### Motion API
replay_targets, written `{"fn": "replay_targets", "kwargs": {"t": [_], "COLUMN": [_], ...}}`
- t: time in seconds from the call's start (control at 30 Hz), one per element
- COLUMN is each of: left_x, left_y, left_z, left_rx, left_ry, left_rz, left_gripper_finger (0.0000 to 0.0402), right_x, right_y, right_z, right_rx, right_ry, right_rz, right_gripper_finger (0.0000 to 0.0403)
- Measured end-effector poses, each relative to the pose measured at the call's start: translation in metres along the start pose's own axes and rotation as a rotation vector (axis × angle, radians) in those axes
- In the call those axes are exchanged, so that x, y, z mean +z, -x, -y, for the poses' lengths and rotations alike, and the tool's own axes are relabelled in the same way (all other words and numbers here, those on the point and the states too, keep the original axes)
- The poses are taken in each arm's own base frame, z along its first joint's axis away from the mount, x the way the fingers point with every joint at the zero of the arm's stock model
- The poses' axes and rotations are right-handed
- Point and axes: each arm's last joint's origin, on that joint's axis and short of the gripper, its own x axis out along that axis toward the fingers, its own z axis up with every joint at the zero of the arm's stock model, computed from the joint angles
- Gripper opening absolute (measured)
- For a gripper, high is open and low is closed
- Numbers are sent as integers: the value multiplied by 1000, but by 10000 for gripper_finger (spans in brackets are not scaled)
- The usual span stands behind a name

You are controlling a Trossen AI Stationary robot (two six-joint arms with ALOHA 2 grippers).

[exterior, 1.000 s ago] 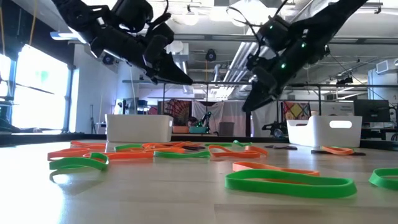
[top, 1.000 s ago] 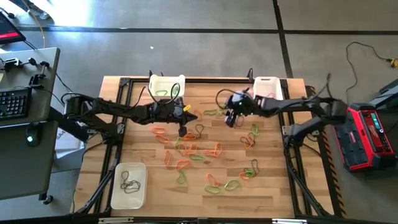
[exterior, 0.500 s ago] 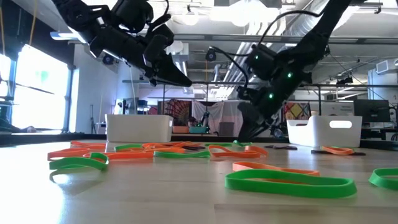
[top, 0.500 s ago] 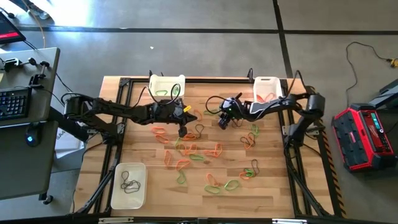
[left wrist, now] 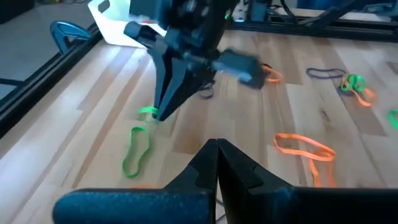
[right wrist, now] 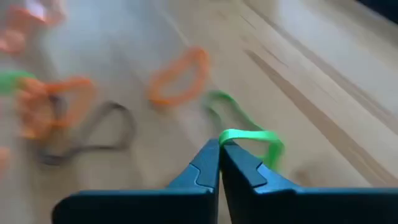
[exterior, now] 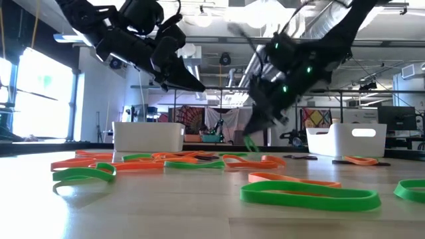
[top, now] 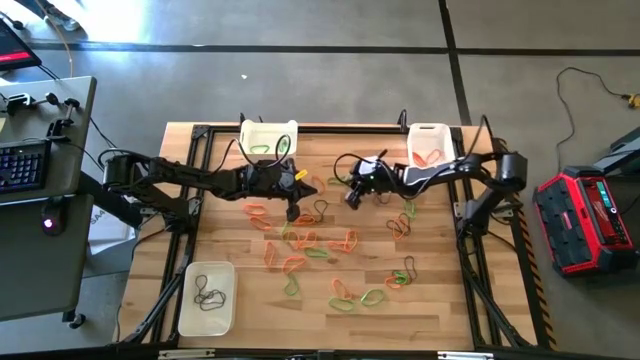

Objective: Sort rubber bands into baskets
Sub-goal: Put the green rubber band into the top left white bin

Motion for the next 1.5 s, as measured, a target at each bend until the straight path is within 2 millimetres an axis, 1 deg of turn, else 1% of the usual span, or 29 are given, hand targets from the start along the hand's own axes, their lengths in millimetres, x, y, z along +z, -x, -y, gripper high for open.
{"fn": "replay_targets", "kwargs": {"t": [0.1,0.17,0.3,0.4,0.5,0.6,0.7,0.8,0.9,1.0,1.1,1.23,1.27,1.4,1.5], "left_x": [0,2,5,6,6,9,11,14,14,14,14,14,14,13,13], "left_y": [0,0,-2,-2,-2,-2,-2,-2,-2,-2,-2,-2,-2,-2,-2], "left_z": [3,6,13,15,16,18,22,25,25,25,25,23,22,15,10], "left_rx": [15,34,19,43,80,45,-26,-39,-38,-36,-35,-19,-1,48,67], "left_ry": [-45,-75,-82,-85,-84,-84,-90,-93,-100,-121,-154,-166,-163,-147,-126], "left_rz": [3,14,58,65,72,105,133,166,166,168,169,167,165,154,144], "left_gripper_finger": [8,22,64,98,126,147,158,160,155,131,91,19,10,4,2], "right_x": [12,19,27,30,31,33,33,35,35,35,35,34,34,32,28], "right_y": [11,17,25,30,33,36,38,40,40,41,41,41,41,39,36], "right_z": [-16,-26,-45,-56,-65,-71,-74,-75,-76,-78,-78,-78,-79,-77,-74], "right_rx": [108,191,320,402,450,483,504,544,564,579,601,608,606,553,473], "right_ry": [19,24,39,47,55,62,66,65,65,70,69,71,71,72,64], "right_rz": [94,155,270,316,349,381,400,411,410,406,399,396,397,385,347], "right_gripper_finger": [3,1,1,1,1,0,0,0,0,0,0,0,1,17,49]}}
